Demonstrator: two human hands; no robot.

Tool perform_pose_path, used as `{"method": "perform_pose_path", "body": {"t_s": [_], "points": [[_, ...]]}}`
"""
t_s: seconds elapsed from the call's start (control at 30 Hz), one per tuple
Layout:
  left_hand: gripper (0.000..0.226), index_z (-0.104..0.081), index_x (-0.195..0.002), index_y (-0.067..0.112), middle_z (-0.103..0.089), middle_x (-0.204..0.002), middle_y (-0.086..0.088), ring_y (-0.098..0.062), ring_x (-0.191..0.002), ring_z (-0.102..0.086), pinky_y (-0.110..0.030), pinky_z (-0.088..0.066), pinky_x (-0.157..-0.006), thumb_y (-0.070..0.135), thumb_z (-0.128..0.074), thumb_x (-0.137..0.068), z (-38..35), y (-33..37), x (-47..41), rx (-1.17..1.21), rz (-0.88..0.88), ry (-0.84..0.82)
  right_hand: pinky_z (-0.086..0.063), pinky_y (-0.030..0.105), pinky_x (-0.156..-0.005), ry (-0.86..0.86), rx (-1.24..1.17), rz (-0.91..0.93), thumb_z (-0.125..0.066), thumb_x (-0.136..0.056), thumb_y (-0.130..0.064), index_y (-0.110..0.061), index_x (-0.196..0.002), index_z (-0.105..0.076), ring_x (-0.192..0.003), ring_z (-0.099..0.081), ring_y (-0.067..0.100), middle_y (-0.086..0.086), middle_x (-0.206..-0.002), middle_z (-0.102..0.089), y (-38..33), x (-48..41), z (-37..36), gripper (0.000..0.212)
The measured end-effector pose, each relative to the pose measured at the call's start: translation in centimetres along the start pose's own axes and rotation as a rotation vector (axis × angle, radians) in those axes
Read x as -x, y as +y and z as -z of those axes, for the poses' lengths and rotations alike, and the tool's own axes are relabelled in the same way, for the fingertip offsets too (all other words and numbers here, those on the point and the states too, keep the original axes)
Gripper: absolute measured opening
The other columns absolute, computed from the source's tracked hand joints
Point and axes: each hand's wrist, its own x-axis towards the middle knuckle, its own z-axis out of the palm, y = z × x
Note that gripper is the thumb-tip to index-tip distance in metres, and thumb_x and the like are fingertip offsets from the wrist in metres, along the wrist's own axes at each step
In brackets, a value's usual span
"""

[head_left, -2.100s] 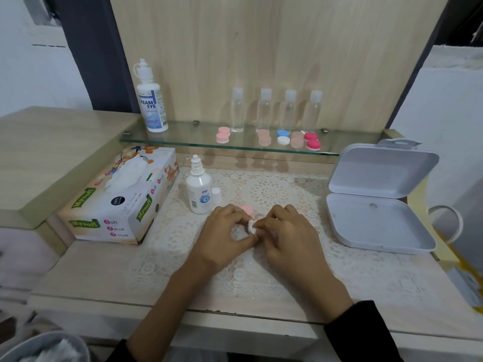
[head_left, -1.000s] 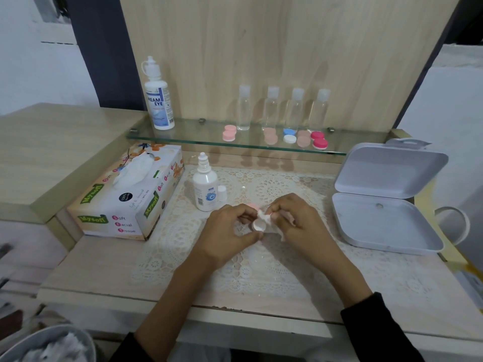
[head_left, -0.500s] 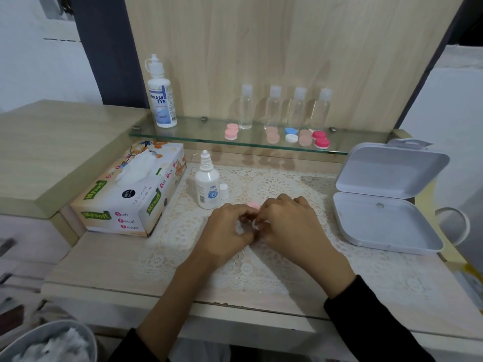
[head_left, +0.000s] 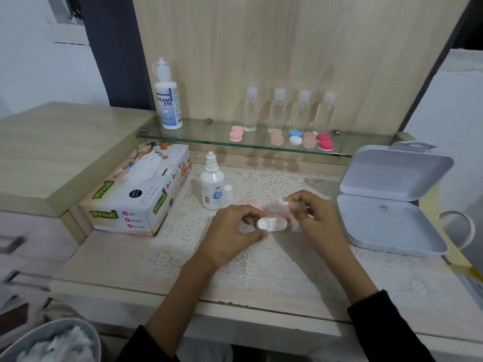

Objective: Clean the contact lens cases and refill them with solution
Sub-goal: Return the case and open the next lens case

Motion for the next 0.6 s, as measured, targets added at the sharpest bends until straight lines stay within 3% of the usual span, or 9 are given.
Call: {"method": "perform_pose_path", "body": {"t_s": [0.1, 0.23, 0.3, 0.47, 0.6], "points": [[0.028, -0.072, -0.097, 0.019, -0.069, -0.088, 0.011, 0.0, -0.083, -0.06, -0.01, -0.045, -0.077, 0.014, -0.081, -0.071, -0.1, -0.2, 0.0, 0.001, 0.002, -0.005, -0.04, 0.005, -0.071, 0.124, 0.084, 0.089, -0.061, -0.09, -0.003, -0.022, -0.085, -0.066, -0.085, -0.057, -0.01, -0.014, -0.089, -0.064, 0.6, 0.6, 1.1, 0.021], [0.028, -0.072, -0.097, 0.021, -0.068, -0.087, 0.014, 0.0, -0.083, -0.06, -0.012, -0.046, -0.077, 0.014, -0.08, -0.071, -0.2, -0.2, 0.0, -0.012, -0.003, -0.003, -0.047, 0.027, -0.066, 0.044, 0.365, 0.255, -0.066, -0.086, -0.01, -0.014, -0.087, -0.073, -0.083, -0.059, 0.01, -0.006, -0.088, -0.062, 1.9, 2.0, -0.1, 0.009], [0.027, -0.073, -0.097, 0.021, -0.068, -0.088, 0.014, -0.001, -0.084, -0.059, -0.013, -0.046, -0.078, 0.014, -0.08, -0.072, -0.1, -0.2, -0.1, -0.013, -0.001, -0.007, -0.049, 0.032, -0.061, 0.048, 0.467, 0.276, -0.066, -0.087, -0.013, -0.015, -0.088, -0.075, -0.081, -0.058, 0.012, -0.006, -0.089, -0.06, 1.9, 2.7, -0.8, 0.01], [0.026, -0.072, -0.094, 0.025, -0.067, -0.087, 0.018, 0.0, -0.085, -0.06, -0.012, -0.045, -0.081, 0.014, -0.08, -0.072, 0.0, -0.3, -0.1, 0.002, 0.016, -0.01, -0.046, 0.033, -0.047, 0.018, 0.646, 0.313, -0.073, -0.079, -0.012, -0.016, -0.081, -0.075, -0.073, -0.057, 0.018, -0.003, -0.083, -0.057, 1.4, 2.3, -1.4, 0.004], [0.024, -0.072, -0.093, 0.024, -0.067, -0.088, 0.017, 0.001, -0.086, -0.059, -0.011, -0.043, -0.08, 0.016, -0.08, -0.072, -0.1, -0.1, 0.0, -0.024, 0.018, -0.011, -0.047, 0.035, -0.05, -0.029, 0.634, 0.285, -0.072, -0.074, -0.003, -0.01, -0.077, -0.072, -0.072, -0.057, 0.021, -0.001, -0.08, -0.056, 1.2, 1.7, -1.5, 0.007]]}}
